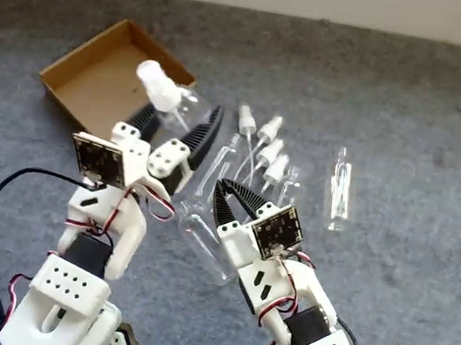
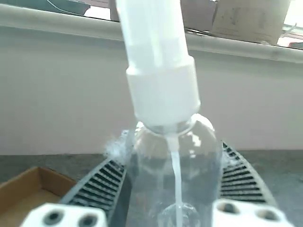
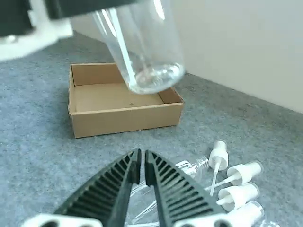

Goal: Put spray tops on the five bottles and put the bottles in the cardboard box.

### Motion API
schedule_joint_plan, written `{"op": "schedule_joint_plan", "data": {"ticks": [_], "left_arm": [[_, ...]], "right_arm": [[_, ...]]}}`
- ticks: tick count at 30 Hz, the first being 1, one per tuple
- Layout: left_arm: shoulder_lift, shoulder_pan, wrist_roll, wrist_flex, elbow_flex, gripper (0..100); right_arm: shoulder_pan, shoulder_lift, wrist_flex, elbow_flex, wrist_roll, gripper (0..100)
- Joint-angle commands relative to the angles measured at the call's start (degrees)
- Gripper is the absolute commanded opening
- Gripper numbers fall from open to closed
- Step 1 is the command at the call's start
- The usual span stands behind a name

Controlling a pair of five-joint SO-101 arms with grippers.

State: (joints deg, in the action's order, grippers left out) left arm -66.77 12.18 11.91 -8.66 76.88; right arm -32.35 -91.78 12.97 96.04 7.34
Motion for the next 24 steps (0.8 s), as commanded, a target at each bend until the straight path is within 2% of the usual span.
{"op": "schedule_joint_plan", "data": {"ticks": [1, 4, 7, 17, 24], "left_arm": [[0.22, -6.11, -3.78, 1.41, -7.08, 13], [6.73, -9.54, -5.19, 7.38, -13.58, 13], [16.13, -12.88, -5.27, 9.49, -19.65, 13], [51.38, -21.58, -5.36, -2.73, -37.93, 13], [76.35, -25.10, -5.36, -9.14, -56.48, 13]], "right_arm": [[1.01, -0.57, 0.31, 8.04, 0.35, 1.9], [1.01, -0.57, 0.31, 8.04, 0.35, 1.9], [1.01, -0.48, 0.31, 8.04, 0.35, 1.9], [1.01, -0.22, 0.40, 8.04, 0.35, 1.9], [1.01, -0.22, 0.40, 8.04, 0.35, 1.9]]}}
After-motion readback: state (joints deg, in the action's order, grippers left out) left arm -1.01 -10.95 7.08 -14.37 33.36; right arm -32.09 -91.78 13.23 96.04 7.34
